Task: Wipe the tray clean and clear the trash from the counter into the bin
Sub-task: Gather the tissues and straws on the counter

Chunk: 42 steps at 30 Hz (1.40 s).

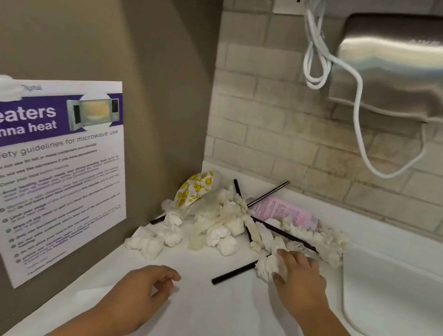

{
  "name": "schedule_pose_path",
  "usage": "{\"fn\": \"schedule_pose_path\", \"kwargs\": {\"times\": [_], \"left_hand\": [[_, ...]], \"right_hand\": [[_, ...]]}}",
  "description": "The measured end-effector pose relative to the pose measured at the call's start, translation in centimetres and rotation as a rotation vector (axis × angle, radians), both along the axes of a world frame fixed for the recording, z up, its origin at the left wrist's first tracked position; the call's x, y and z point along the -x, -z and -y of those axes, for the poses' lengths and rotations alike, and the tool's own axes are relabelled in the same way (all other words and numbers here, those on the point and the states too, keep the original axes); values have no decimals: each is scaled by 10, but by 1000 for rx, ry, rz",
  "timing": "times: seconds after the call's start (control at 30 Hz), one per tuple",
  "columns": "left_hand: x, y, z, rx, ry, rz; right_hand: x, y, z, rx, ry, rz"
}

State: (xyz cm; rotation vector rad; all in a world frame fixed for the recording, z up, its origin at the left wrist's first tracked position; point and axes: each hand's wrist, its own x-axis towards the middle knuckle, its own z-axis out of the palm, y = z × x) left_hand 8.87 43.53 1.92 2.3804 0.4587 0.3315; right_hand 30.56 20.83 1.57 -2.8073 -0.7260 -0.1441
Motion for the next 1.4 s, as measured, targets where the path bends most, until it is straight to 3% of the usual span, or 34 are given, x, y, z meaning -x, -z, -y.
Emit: {"fn": "schedule_pose_path", "kwargs": {"times": [0.27, 0.43, 0.57, 0.67, 0.73, 0.83, 0.9, 1.0, 1.07, 1.17, 1.4], "left_hand": [[-29, -2, 17, 58, 102, 40], [-44, -9, 29, 105, 253, 3], [-53, -14, 44, 187, 327, 35], [-57, -12, 49, 226, 240, 107], [-58, -11, 48, 199, 206, 113], [-56, -8, 42, 219, 151, 103], [-54, -7, 37, 225, 135, 99], [-51, -7, 32, 207, 100, 89], [-49, -9, 29, 194, 56, 71], [-44, -11, 22, 169, 17, 13], [-19, -21, -14, -49, -83, -173]], "right_hand": [[16, 9, -4, -188, -152, -54], [54, -2, -14, -645, -180, -436], [71, -10, -22, -847, -254, -638], [65, -7, -21, -804, -340, -581], [48, 0, -17, -737, -354, -427], [7, 11, -7, -566, -231, -34], [-20, 15, 0, -423, -60, 74], [-48, 16, 8, -115, 101, 65], [-57, 17, 10, -5, 127, -52], [-54, 22, 11, 17, 98, -213], [-50, 22, 21, -240, 42, -99]]}}
